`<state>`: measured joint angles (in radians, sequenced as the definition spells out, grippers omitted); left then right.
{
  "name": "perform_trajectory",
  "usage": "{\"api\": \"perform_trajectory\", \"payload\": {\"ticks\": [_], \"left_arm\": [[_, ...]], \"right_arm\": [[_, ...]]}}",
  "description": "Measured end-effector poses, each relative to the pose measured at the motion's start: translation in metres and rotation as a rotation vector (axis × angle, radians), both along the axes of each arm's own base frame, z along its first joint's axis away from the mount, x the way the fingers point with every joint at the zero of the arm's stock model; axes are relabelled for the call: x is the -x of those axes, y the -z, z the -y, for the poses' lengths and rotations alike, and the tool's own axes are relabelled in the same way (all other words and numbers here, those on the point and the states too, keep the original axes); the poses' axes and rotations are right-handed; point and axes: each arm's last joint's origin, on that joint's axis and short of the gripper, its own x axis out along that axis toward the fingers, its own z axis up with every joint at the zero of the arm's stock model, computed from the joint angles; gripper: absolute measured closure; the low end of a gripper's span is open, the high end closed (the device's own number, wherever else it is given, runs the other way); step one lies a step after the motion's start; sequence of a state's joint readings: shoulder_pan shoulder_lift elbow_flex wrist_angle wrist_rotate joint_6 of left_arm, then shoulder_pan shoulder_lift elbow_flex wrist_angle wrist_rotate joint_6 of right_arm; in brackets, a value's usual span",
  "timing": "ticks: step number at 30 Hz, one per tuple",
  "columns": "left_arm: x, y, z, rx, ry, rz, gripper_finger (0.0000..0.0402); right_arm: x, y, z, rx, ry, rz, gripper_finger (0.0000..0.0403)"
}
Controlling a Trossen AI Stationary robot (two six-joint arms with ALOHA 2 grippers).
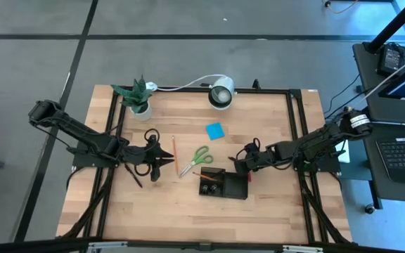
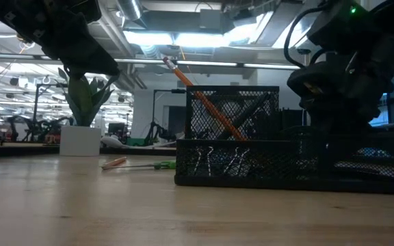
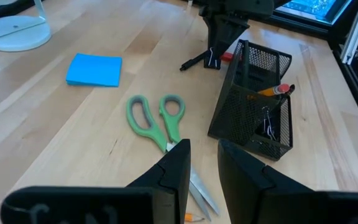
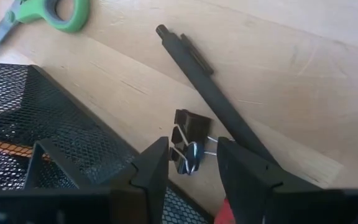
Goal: Pick and place office supplies into organizer
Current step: Put the binder clip into the desk organizer
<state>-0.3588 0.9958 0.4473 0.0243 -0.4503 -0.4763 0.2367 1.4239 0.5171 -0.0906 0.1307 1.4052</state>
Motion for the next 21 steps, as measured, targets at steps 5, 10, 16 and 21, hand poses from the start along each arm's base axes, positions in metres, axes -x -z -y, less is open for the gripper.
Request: {"api": "perform_trajectory", "payload": {"ticks": [5, 10, 16, 21], "left_arm": [[0.0001, 0.0002, 0.0000, -0.001, 0.000, -0.002, 0.0327], [0.0001, 0.0002, 0.0000, -0.001, 0.000, -0.002, 0.0327], [0.0002, 0.0003, 0.0000, -0.001, 0.000, -0.004, 0.0327], [0.0003, 0.0006, -0.0001, -0.003, 0.000, -0.007, 0.0327]], "right_arm": [[-0.0002, -0.0001, -0.0001, -0.001, 0.000, 0.002, 0.0292], [-0.0003, -0.0002, -0.0001, 0.011, -0.019, 0.004, 0.0319], [-0.0003, -0.0002, -0.0001, 0.028, -0.043, 0.003, 0.0343], [-0.0001, -0.0002, 0.0000, 0.044, -0.063, 0.000, 0.0365]]}}
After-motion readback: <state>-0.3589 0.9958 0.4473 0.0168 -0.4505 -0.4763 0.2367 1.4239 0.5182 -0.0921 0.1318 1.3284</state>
